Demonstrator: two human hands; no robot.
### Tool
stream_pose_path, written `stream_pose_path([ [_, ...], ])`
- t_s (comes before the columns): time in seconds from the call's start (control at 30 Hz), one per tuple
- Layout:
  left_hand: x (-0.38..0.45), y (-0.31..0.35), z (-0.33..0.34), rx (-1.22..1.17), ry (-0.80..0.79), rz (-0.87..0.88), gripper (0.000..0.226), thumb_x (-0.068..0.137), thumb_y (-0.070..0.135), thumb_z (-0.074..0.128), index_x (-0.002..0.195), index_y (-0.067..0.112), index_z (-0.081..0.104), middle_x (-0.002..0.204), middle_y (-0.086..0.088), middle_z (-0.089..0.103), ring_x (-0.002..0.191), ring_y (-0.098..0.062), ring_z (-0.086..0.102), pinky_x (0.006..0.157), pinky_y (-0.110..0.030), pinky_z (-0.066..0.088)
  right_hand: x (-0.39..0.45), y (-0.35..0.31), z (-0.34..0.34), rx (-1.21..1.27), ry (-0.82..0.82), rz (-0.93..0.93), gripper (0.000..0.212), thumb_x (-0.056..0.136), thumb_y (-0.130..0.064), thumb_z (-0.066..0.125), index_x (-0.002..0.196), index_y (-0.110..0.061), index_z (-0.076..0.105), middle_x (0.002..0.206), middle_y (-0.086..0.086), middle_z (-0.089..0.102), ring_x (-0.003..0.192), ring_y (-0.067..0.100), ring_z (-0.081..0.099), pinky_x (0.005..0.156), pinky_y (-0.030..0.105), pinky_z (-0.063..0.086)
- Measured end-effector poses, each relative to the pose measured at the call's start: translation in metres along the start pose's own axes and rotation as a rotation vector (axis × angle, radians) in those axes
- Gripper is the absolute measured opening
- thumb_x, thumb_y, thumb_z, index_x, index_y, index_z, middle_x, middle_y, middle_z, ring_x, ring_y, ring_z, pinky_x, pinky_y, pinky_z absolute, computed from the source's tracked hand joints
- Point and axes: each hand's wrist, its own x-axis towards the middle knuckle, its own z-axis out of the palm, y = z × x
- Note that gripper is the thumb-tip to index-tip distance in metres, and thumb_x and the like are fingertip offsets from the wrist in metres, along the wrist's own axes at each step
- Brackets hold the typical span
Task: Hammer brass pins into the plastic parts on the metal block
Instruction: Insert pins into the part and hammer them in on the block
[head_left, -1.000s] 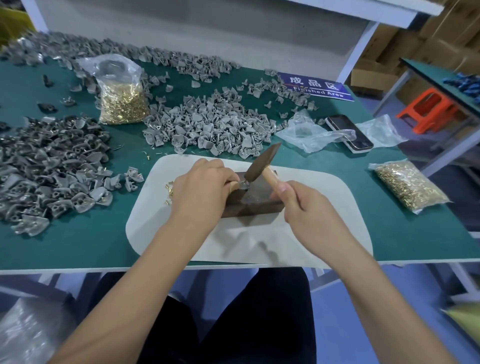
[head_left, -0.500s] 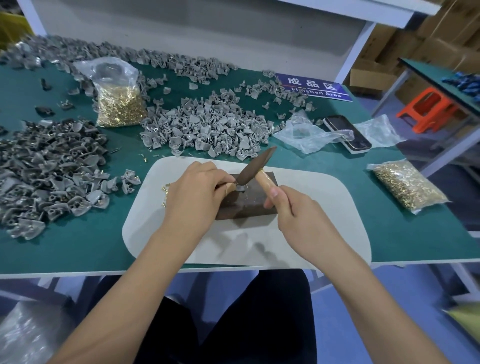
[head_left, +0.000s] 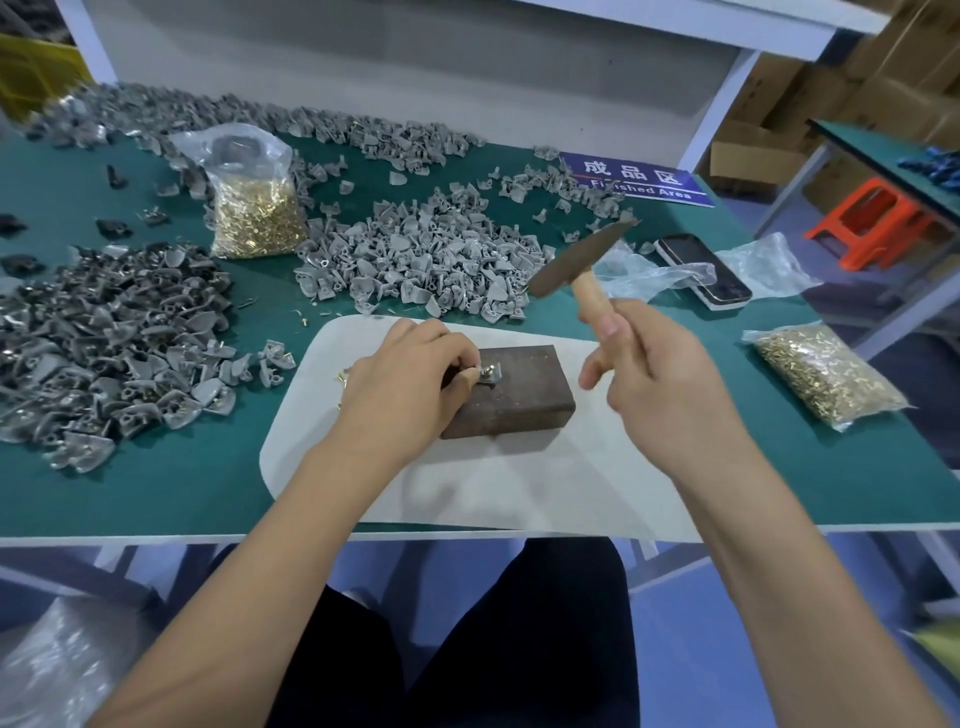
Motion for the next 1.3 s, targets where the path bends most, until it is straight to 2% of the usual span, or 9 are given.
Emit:
stream_pose_path([
  [0.1,0.001,0.0,-0.002,0.002,-0.006,-0.025,0.009,0.097,0.043,0.059,0.099,0.038,0.065,0.103,0.018,0.057,0.107,-0.01,0.044,0.073,-0.036,0.048,-0.005,0.0,0.007,-0.024,0.029,0.007,0.03,0.108,-0.041,0.036,0.095,-0.024,0.056,0.072,-0.003,0.06,0.063,0.015,0.051,0.057,0.039,0.042],
  [0.23,0.002,0.001,-0.004,0.0,0.001,-0.036,0.005,0.096,0.043,0.062,0.096,0.039,0.065,0.103,0.018,0.059,0.108,-0.01,0.045,0.074,-0.037,0.049,-0.021,0.002,0.031,-0.127,-0.179,0.09,0.035,0.11,-0.039,0.035,0.094,-0.015,0.056,0.072,0.005,0.061,0.074,0.029,0.058,0.074,0.05,0.05],
  [0.5,0.0,-0.001,0.0,-0.024,0.03,-0.05,0.005,0.095,0.043,0.064,0.094,0.04,0.067,0.099,0.02,0.059,0.102,-0.008,0.045,0.071,-0.035,0.047,-0.014,-0.001,0.012,-0.015,0.134,-0.007,0.036,0.105,-0.048,0.031,0.098,-0.026,0.058,0.073,-0.004,0.058,0.067,0.016,0.052,0.062,0.034,0.041],
  [0.67,0.002,-0.002,-0.002,-0.007,0.046,-0.03,0.004,0.092,0.043,0.068,0.092,0.039,0.07,0.096,0.02,0.06,0.1,-0.007,0.047,0.066,-0.03,0.036,-0.02,0.008,0.028,-0.199,-0.161,0.029,0.031,0.109,-0.04,0.033,0.092,-0.026,0.055,0.072,-0.002,0.06,0.074,0.031,0.056,0.071,0.05,0.05],
  [0.83,0.001,-0.001,-0.002,-0.009,0.051,-0.029,0.006,0.092,0.045,0.067,0.092,0.039,0.069,0.097,0.02,0.061,0.099,-0.008,0.046,0.069,-0.033,0.045,-0.023,0.001,0.03,-0.06,0.09,-0.059,0.03,0.107,-0.052,0.028,0.098,-0.04,0.054,0.067,-0.009,0.054,0.068,0.026,0.052,0.061,0.048,0.044],
  [0.9,0.001,-0.001,-0.002,-0.011,0.047,-0.034,0.005,0.092,0.044,0.067,0.093,0.039,0.069,0.098,0.02,0.061,0.1,-0.009,0.046,0.07,-0.035,0.048,-0.029,-0.005,0.039,-0.154,0.025,-0.052,0.035,0.106,-0.052,0.025,0.11,-0.034,0.055,0.069,-0.004,0.058,0.07,0.035,0.053,0.06,0.047,0.042],
  [1.0,0.002,0.0,-0.002,-0.003,0.033,-0.039,0.004,0.092,0.042,0.068,0.093,0.038,0.069,0.099,0.019,0.061,0.102,-0.01,0.047,0.073,-0.036,0.049,-0.028,-0.003,0.037,-0.35,-0.122,0.006,0.035,0.104,-0.049,0.024,0.107,-0.027,0.051,0.076,0.008,0.062,0.073,0.04,0.054,0.062,0.046,0.045],
  [1.17,0.001,-0.001,-0.002,-0.006,0.032,-0.04,0.007,0.095,0.044,0.064,0.095,0.039,0.068,0.099,0.019,0.06,0.102,-0.009,0.046,0.071,-0.034,0.046,-0.023,-0.01,0.029,-0.208,0.069,-0.036,0.032,0.104,-0.046,0.026,0.103,-0.029,0.052,0.069,0.004,0.057,0.066,0.035,0.05,0.058,0.048,0.042],
  [1.3,0.001,0.002,-0.002,-0.003,0.027,-0.064,0.009,0.094,0.045,0.064,0.096,0.038,0.07,0.1,0.019,0.06,0.104,-0.009,0.046,0.071,-0.033,0.045,-0.027,-0.006,0.034,-0.288,-0.103,0.022,0.035,0.105,-0.047,0.027,0.106,-0.027,0.055,0.075,0.008,0.062,0.073,0.039,0.056,0.066,0.05,0.049],
])
